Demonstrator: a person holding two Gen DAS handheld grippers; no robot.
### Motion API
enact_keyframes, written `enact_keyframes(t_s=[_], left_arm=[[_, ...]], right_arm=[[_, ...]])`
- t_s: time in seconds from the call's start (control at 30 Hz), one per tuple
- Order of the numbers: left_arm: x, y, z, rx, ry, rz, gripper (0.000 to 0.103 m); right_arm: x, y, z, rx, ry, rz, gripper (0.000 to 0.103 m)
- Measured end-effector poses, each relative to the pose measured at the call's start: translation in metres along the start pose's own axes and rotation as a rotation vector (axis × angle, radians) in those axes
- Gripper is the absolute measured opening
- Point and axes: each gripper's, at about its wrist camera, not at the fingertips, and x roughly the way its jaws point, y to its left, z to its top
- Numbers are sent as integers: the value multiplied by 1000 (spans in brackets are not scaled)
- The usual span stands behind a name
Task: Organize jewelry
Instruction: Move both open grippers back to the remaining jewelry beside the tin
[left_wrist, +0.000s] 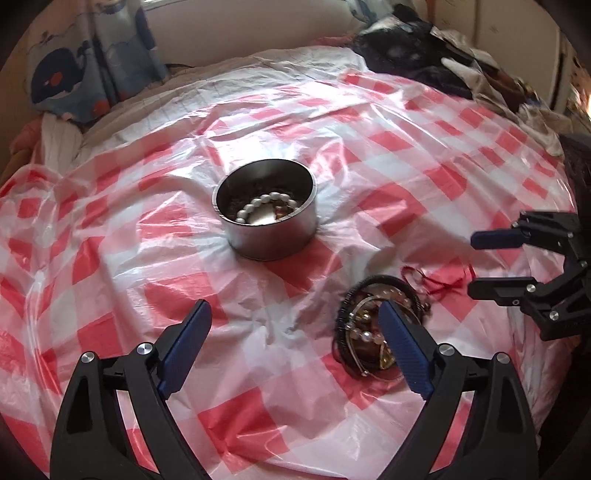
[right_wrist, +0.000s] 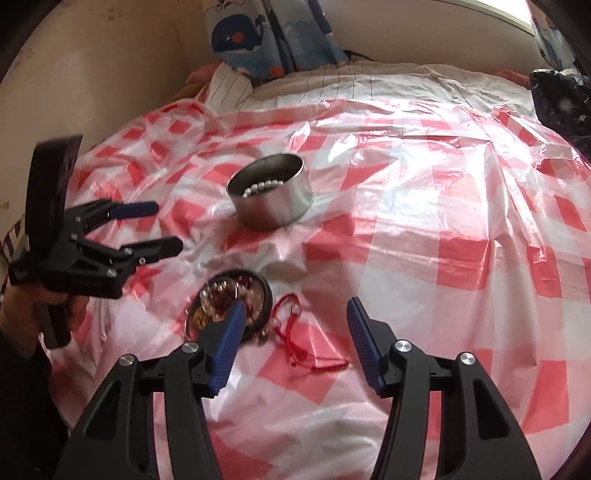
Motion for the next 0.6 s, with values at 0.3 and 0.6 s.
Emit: enact_keyframes(t_s=[0.3,0.6], left_arm=[[21,-67,-15,260,74,-85,88],[12,0,0,-105,-5,46,88]], right_arm=[[37,14,-11,-102,126,-130,49],[21,-10,-1,36,16,-173,41]])
